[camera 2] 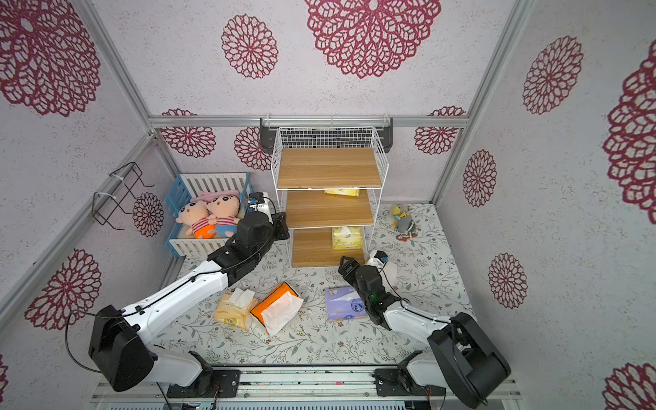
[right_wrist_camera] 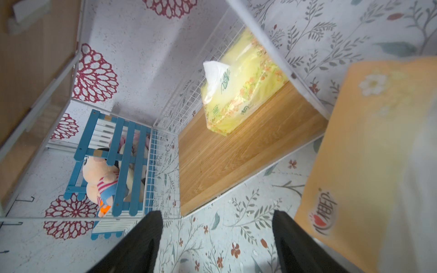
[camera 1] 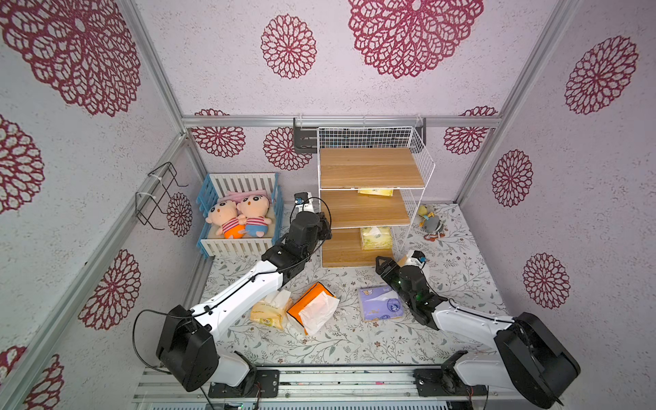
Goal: Remove the tissue boxes from the shelf
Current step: Pick up a box of tissues from the shelf.
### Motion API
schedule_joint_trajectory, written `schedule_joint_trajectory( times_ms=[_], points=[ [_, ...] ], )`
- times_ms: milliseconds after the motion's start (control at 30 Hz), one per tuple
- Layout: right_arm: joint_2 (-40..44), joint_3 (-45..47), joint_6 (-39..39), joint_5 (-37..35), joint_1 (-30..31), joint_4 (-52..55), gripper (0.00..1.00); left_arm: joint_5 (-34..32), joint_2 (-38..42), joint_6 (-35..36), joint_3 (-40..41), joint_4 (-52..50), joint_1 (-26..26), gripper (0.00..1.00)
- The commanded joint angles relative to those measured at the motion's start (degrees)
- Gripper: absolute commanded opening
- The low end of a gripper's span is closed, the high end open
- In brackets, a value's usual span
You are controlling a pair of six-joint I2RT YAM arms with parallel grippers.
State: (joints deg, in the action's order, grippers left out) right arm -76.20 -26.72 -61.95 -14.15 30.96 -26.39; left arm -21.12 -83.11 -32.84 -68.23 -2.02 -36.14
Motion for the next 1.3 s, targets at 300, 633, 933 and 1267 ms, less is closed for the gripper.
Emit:
schedule_joint_trajectory(
  times_ms=[300, 633, 933, 1267],
  points=[
    [-15.3, -13.1, -4.4, -3.8, -1.8, -7.0, 0.79, 3.6, -2.2, -6.2, -0.2, -1.0, -0.2, 0.02],
    [-25.6, -23.9, -7.1, -4.9, -1.8, 3.9, 0.80, 4.3, -1.5, -5.6, 0.3, -0.3, -0.3, 0.02],
    [-29.7, -30.6, -7.0, -6.8, -2.2, 11.4, 0.80, 5.0, -0.5, -5.2, 1.1, 0.6, -0.2, 0.03],
    [-36.6, -37.9, -7.4, -6.9, -2.5, 15.2, 0.78, 5.4, 0.6, -5.0, 2.3, 1.5, -0.2, 0.03]
  ],
)
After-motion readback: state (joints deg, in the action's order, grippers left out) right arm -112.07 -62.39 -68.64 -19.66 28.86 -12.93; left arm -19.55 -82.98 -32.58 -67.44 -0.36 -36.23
